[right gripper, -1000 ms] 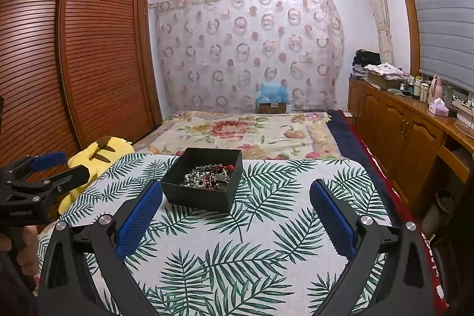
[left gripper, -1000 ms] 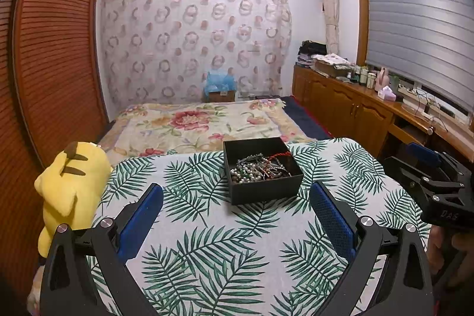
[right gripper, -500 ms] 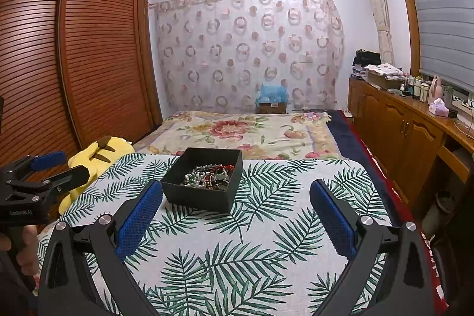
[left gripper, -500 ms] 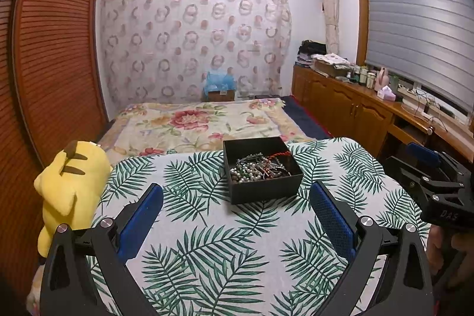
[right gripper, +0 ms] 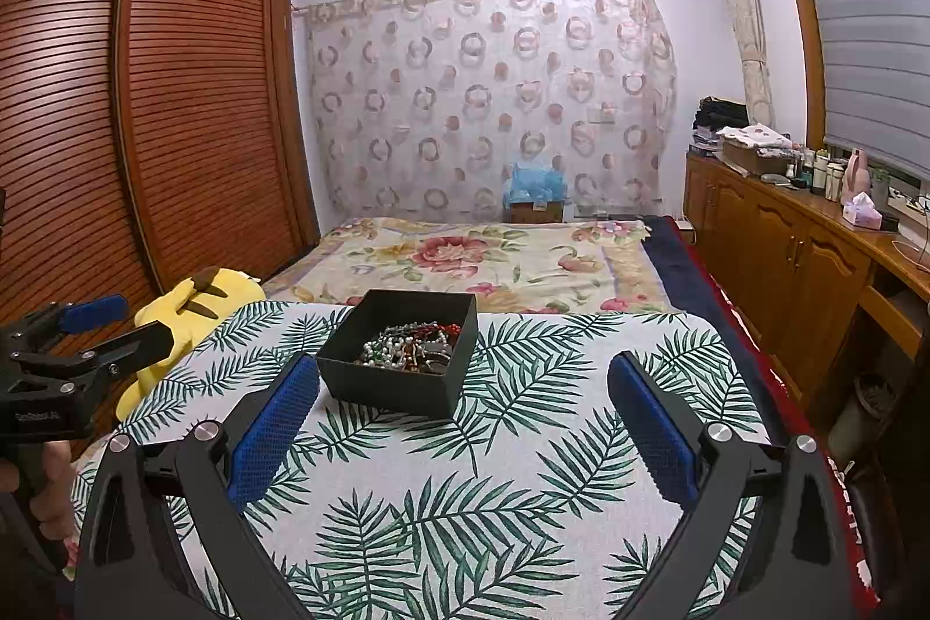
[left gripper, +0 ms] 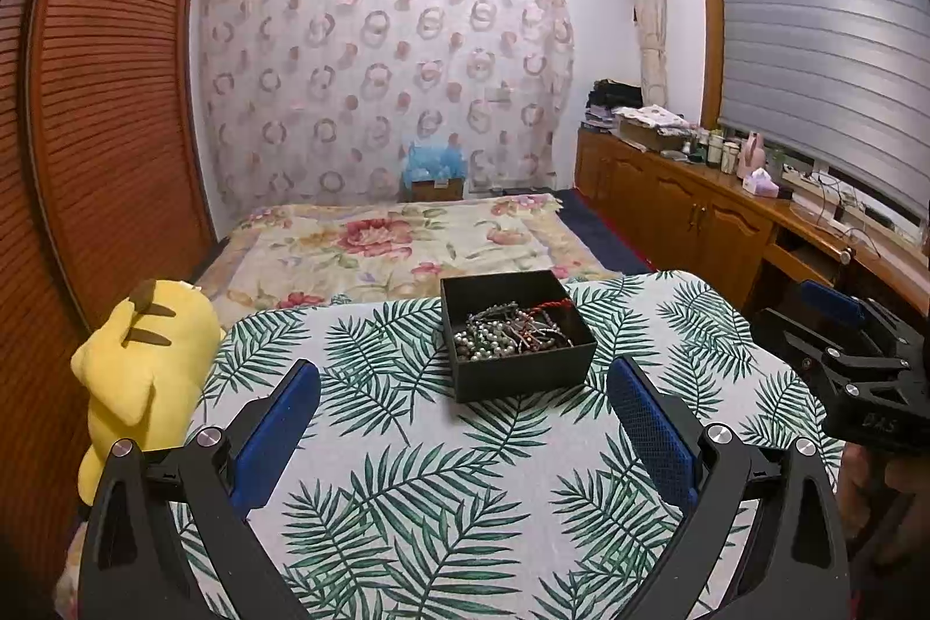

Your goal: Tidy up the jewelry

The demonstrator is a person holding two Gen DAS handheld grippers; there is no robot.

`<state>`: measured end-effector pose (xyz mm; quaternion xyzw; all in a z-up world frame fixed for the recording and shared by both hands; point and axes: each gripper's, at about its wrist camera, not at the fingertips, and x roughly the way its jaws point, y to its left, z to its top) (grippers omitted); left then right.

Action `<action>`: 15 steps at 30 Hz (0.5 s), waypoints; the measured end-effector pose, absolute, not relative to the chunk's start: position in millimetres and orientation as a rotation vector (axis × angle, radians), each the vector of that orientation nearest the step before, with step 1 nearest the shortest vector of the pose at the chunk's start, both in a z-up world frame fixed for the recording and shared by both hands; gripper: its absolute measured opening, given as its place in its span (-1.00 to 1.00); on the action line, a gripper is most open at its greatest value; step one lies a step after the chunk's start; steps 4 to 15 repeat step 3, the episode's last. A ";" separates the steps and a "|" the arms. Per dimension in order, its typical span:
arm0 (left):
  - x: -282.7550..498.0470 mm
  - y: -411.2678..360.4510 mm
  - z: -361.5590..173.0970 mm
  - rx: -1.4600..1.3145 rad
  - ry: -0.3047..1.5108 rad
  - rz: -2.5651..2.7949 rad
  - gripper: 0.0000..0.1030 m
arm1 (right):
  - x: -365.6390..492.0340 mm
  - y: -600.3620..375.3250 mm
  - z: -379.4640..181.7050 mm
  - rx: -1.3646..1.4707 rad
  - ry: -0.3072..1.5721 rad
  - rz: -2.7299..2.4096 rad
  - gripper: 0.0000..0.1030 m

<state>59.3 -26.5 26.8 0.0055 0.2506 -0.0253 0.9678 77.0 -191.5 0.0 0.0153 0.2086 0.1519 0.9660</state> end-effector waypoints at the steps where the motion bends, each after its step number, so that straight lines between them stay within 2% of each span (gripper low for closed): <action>1: 58.5 -25.8 27.3 0.011 0.506 -0.051 0.85 | 77.1 -191.3 -0.1 0.031 0.422 0.306 0.95; 15: 58.6 -25.7 27.5 0.010 0.506 -0.051 0.85 | 76.8 -192.0 0.1 0.030 0.422 0.308 0.95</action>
